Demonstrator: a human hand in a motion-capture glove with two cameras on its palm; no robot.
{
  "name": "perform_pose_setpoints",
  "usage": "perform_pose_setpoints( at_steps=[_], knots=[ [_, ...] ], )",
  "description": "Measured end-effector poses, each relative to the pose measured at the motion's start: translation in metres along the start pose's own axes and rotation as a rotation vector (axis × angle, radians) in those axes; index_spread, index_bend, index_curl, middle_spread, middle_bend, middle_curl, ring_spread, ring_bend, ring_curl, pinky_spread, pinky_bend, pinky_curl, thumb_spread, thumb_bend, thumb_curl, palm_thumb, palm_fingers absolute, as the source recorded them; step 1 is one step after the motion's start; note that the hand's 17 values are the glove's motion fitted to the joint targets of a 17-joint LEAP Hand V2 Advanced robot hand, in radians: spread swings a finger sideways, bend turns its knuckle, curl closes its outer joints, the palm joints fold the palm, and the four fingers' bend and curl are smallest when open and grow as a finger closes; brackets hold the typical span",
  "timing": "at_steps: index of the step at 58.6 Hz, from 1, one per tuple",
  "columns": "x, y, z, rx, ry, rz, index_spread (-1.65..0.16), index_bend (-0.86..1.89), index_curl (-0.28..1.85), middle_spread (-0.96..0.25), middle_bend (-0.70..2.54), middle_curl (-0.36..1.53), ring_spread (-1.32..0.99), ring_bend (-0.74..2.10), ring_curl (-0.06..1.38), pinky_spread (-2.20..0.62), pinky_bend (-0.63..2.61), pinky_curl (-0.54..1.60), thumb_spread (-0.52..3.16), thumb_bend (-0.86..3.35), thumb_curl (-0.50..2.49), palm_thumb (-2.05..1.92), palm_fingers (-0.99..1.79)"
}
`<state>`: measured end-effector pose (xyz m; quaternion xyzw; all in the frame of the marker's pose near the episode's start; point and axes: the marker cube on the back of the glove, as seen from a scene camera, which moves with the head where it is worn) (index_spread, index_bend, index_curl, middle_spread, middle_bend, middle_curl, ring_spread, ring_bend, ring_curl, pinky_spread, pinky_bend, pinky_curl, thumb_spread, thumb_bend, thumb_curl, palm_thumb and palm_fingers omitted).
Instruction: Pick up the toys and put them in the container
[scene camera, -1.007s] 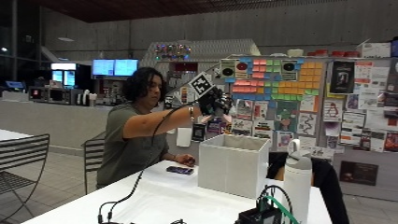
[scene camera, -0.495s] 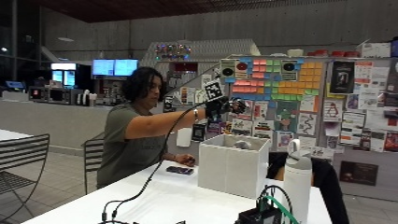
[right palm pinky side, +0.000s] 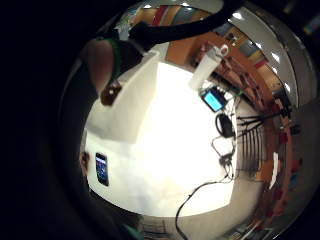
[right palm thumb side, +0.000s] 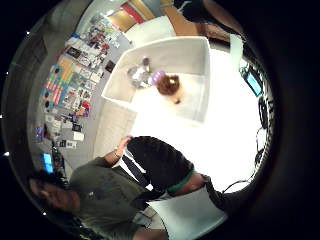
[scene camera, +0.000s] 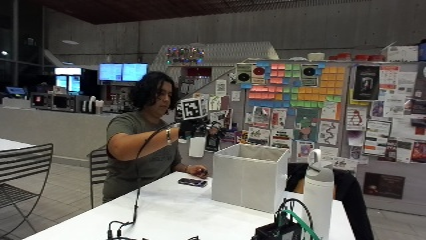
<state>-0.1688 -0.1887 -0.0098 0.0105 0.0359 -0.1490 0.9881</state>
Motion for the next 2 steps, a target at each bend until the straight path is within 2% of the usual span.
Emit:
perform_pose_setpoints(
  at_steps=[2],
  knots=[
    [0.0012, 0.0057, 0.0029, -0.014, -0.023, 0.039, -0.42, 0.14, 0.59, -0.19, 0.32, 0.56, -0.25, 0.9, 0.35, 0.01, 0.96, 0.34, 1.02, -0.08, 0.33, -0.09, 0.0]
  ],
)
